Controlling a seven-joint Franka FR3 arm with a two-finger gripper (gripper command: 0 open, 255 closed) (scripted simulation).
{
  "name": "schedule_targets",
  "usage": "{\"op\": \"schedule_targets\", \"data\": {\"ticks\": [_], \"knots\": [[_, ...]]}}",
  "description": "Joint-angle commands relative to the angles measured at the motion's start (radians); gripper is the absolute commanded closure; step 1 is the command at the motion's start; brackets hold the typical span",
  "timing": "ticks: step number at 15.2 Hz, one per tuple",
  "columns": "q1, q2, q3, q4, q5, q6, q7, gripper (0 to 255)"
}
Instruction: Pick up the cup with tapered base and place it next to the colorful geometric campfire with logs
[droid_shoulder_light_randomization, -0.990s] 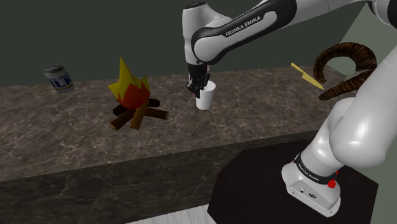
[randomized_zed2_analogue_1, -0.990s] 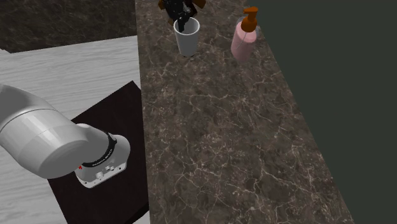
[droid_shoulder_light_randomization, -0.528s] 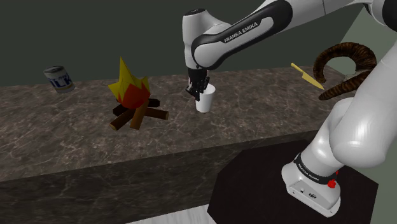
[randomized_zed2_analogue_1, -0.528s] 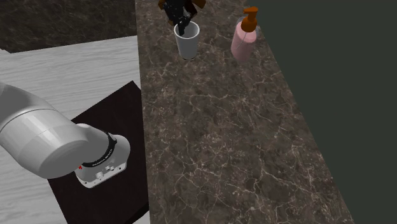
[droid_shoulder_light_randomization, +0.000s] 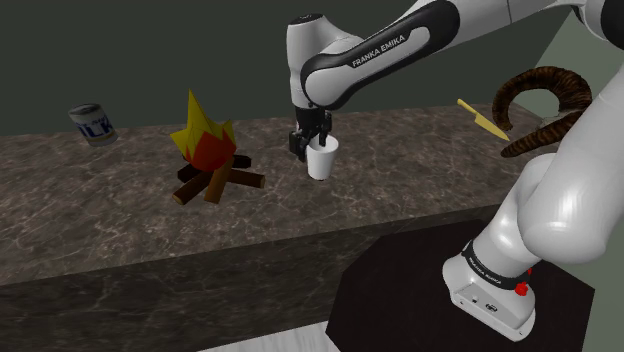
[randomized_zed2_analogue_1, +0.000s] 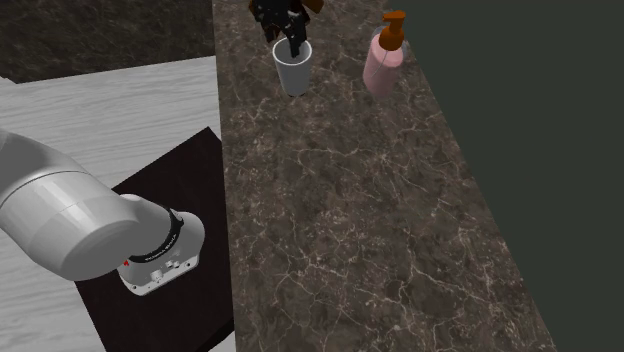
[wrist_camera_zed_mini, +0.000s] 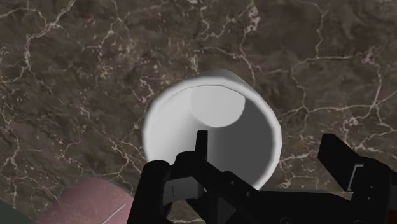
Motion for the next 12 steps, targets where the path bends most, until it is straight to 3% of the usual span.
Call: {"op": "schedule_targets", "data": {"ticks": [1,5,12], "knots": [[0.000,0.000,0.000,0.000,0.000,0.000,0.000,0],[0.004,-0.044,0.004,0.080,0.010,-0.125,-0.006,0],[0.004,-0.044,0.004,0.080,0.010,-0.125,-0.006,0]]}}
